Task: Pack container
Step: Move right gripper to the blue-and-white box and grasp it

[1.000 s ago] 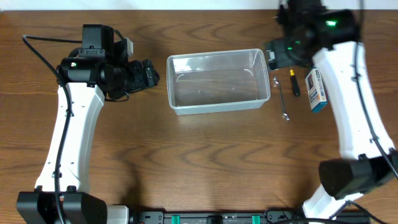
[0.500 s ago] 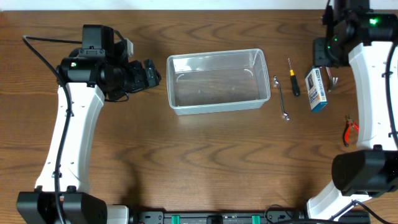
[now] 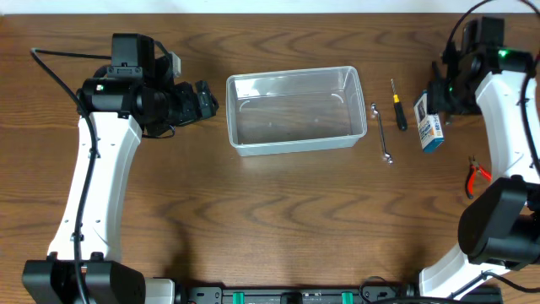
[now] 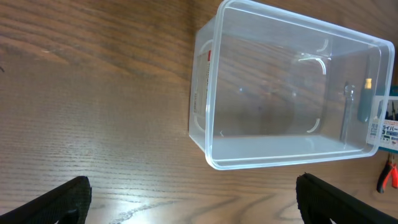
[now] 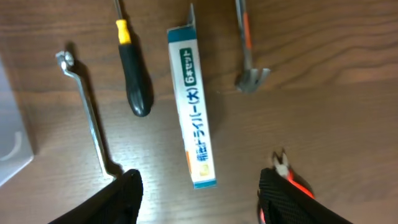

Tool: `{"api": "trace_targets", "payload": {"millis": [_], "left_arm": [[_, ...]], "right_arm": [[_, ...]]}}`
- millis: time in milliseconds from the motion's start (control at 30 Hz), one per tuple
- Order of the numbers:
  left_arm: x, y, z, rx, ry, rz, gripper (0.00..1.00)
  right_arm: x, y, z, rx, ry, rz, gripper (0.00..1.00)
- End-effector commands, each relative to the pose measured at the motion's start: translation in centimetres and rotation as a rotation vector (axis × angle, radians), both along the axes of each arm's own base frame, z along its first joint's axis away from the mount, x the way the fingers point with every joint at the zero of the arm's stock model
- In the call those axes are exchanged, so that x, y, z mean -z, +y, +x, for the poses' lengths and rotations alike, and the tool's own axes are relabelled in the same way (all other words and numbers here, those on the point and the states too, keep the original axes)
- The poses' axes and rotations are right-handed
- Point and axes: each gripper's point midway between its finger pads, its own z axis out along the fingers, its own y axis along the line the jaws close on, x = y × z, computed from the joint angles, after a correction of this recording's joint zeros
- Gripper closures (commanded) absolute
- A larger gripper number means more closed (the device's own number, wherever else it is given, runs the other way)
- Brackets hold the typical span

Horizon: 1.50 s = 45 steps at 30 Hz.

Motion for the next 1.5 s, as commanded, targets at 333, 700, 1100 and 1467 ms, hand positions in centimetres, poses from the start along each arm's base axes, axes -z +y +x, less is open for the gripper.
{"api": "trace_targets", "payload": {"millis": [333, 700, 1100, 1467], "left_arm": [[-0.2, 0.1, -0.1, -0.002, -0.005, 0.011, 0.02], [-0.2, 0.1, -0.1, -0.002, -0.005, 0.011, 0.02], [-0.2, 0.1, -0.1, -0.002, -0.005, 0.011, 0.02], [-0.2, 0.1, -0.1, -0.002, -0.005, 0.011, 0.02]], "right_arm": [[5.8, -0.1, -0.6, -0.018, 0.013, 0.010, 0.41], [9.0, -0.6, -0.8, -0.030, 0.070, 0.022, 0.42], [11.5, -1.4, -1.3, -0.003, 0.127, 0.045, 0.55], [10.8, -1.4, -0.9, 0.008, 0.118, 0.046, 0.93]]}}
